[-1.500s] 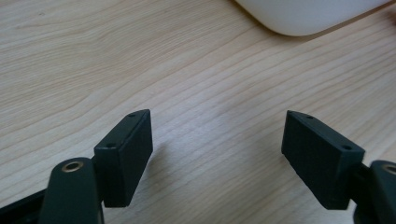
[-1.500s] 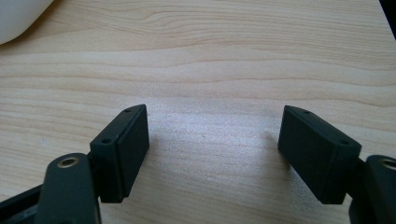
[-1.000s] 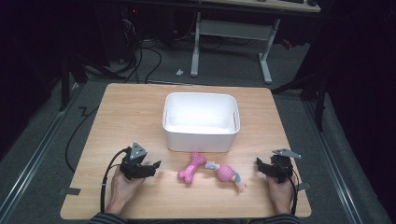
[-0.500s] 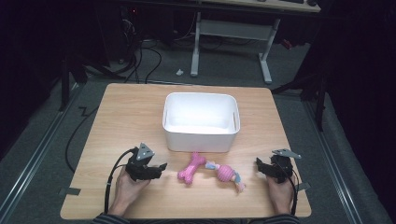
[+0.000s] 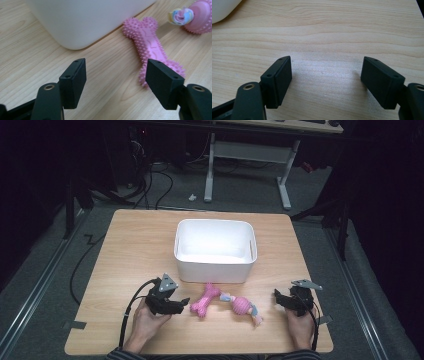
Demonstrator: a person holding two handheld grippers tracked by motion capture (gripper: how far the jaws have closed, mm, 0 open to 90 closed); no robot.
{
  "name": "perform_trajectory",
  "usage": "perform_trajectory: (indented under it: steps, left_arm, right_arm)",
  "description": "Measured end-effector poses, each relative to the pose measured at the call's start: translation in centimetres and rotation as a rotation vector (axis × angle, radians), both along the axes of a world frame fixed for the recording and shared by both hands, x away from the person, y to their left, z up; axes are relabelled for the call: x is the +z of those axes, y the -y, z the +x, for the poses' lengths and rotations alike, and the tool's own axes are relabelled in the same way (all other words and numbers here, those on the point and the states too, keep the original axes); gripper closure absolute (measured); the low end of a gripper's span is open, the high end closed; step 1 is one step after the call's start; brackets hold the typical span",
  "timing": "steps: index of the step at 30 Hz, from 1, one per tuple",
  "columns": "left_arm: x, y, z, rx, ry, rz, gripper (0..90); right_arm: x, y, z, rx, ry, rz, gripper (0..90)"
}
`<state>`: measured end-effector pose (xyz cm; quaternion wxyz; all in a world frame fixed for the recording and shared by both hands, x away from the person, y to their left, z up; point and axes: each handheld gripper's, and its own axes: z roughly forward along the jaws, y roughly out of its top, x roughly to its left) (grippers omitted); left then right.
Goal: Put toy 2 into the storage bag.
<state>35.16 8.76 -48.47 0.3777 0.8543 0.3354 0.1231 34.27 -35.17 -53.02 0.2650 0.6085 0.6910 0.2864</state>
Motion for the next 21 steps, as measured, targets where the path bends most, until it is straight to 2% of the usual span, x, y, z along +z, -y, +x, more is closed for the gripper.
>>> perform_trajectory:
  steps: [12, 21]
  left_arm:
    - [0.1, 3.0, -0.4, -0.042, 0.003, 0.008, 30.5]
    - [-0.4, 4.8, 0.0, -0.062, -0.031, 0.031, 30.2]
  right_arm:
    - [0.0, 0.0, 0.0, 0.004, 0.001, -0.001, 25.2]
    - [0.0, 0.0, 0.0, 0.004, 0.001, -0.001, 25.2]
